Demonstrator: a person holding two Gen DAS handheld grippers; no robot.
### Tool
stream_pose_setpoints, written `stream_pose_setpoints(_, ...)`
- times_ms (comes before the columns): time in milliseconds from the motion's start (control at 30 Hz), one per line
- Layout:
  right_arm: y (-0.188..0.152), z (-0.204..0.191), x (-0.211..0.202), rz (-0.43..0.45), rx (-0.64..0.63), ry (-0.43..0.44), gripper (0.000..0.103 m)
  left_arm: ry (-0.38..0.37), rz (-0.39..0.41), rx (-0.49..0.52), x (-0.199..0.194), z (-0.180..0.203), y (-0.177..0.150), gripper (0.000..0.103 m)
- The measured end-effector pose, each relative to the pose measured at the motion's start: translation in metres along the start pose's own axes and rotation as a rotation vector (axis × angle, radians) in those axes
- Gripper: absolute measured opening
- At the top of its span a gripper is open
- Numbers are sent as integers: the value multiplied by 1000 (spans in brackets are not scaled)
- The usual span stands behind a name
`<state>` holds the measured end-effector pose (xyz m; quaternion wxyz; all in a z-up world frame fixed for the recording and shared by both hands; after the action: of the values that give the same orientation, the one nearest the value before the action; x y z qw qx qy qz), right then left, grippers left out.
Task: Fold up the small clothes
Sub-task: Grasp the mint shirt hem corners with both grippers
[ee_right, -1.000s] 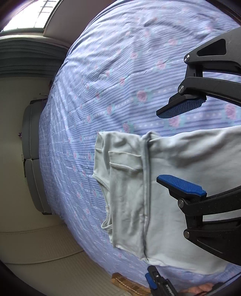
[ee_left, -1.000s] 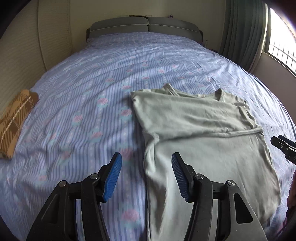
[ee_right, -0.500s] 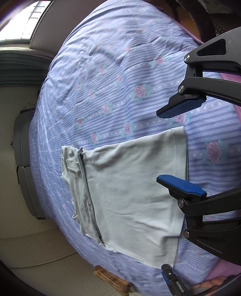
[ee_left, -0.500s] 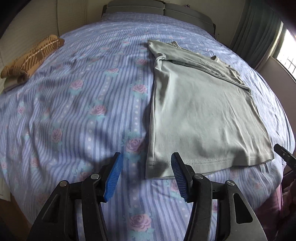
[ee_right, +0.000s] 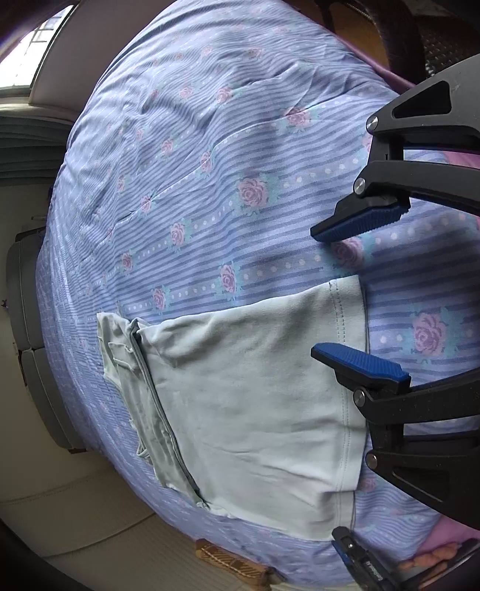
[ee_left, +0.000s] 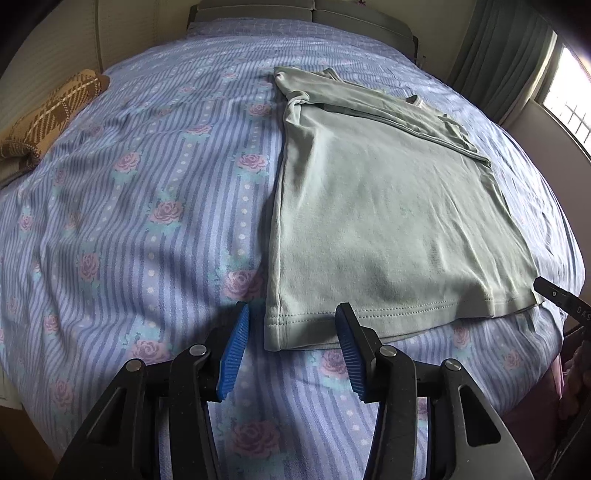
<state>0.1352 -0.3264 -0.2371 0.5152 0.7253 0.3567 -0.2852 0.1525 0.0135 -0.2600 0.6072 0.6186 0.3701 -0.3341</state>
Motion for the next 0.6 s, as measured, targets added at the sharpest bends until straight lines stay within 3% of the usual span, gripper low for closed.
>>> stream_pose_setpoints(67, -3, 4, 6, -28, 29, 23, 42, -7, -6, -2, 3, 3, 0, 47)
stream_pose_setpoints(167, -5, 2, 8, -40, 29, 41, 41, -13, -6, -1, 3, 5, 0, 45)
stream_pose_setpoints(300, -6, -2, 8, -44, 14, 51, 35, -26, -14, -25, 4, 1, -2, 21)
stream_pose_setpoints(400, -6, -5, 9, -50, 0, 54, 32, -37, -23, -44, 5, -2, -2, 17)
stream_pose_setpoints(533, -6, -5, 9, -55, -2, 71, 15, -28, -17, -37, 3, 0, -3, 11)
stream_pose_setpoints(600, -6, -4, 8, -54, 4, 82, 14, -22, -10, -35, 1, 0, -4, 9)
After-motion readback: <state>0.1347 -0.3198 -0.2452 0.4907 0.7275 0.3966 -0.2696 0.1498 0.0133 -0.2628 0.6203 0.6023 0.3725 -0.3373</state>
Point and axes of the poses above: each gripper's, at about its wrist camera, not at the fingertips, and x roughly the way its jaws point, z to its right, y to its top, the point moved 6 cm from there along x, roughly the way its jaws point, and after that the axes turned 12 degrees about y, right-handed, at the moved point
